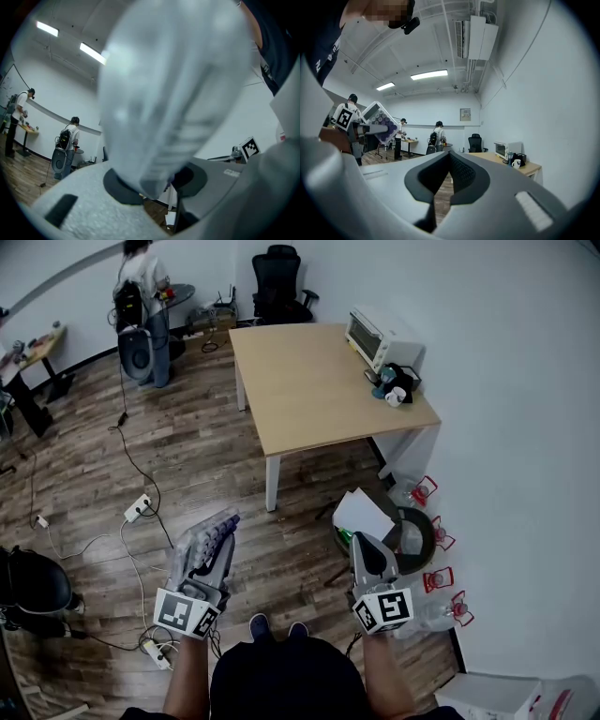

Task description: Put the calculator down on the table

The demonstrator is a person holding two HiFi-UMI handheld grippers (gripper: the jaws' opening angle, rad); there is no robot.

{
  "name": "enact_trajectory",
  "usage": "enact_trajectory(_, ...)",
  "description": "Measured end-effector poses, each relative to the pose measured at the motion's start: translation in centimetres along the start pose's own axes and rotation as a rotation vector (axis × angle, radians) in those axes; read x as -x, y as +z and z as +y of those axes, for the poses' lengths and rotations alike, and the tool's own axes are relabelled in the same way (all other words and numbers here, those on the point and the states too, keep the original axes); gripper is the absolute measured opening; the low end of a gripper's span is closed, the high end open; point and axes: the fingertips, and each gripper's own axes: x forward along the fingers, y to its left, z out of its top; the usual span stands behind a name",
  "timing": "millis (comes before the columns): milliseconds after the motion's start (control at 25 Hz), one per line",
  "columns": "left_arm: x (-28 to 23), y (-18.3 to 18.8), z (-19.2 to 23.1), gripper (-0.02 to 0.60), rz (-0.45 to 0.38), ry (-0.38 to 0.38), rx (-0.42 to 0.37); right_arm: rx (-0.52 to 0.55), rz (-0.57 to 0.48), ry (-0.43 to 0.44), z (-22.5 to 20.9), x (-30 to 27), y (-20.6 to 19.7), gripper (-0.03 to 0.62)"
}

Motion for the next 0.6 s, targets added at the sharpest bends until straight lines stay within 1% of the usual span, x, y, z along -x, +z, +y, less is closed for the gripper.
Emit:
enact_trajectory(120,-0.2,-0.2,1.9,0.133,0.002,-0.002,0.008,0.013,0.002,-0.028,0.4,-0.7,-0.1,0.009)
enact_trajectory(200,-0.6,-0.1,2.7,0.133,0.001,-0.007,0.001,0.028,0.005,-0.030,0.5,-1.2,-0.1,0.009)
enact_trajectory(400,-2.2,-0.1,3.2,0.133,0.039,-0.023,-0.095,0.039,0.015,-0.075,0.0,-2.7,0.3,0.009)
enact_trajectory(600,-4.7,-0.8,3.9,0.133,0.058,-0.046,-0.126,0.033,0.020,-0.090,-1.3,-5.1,0.1,0.000)
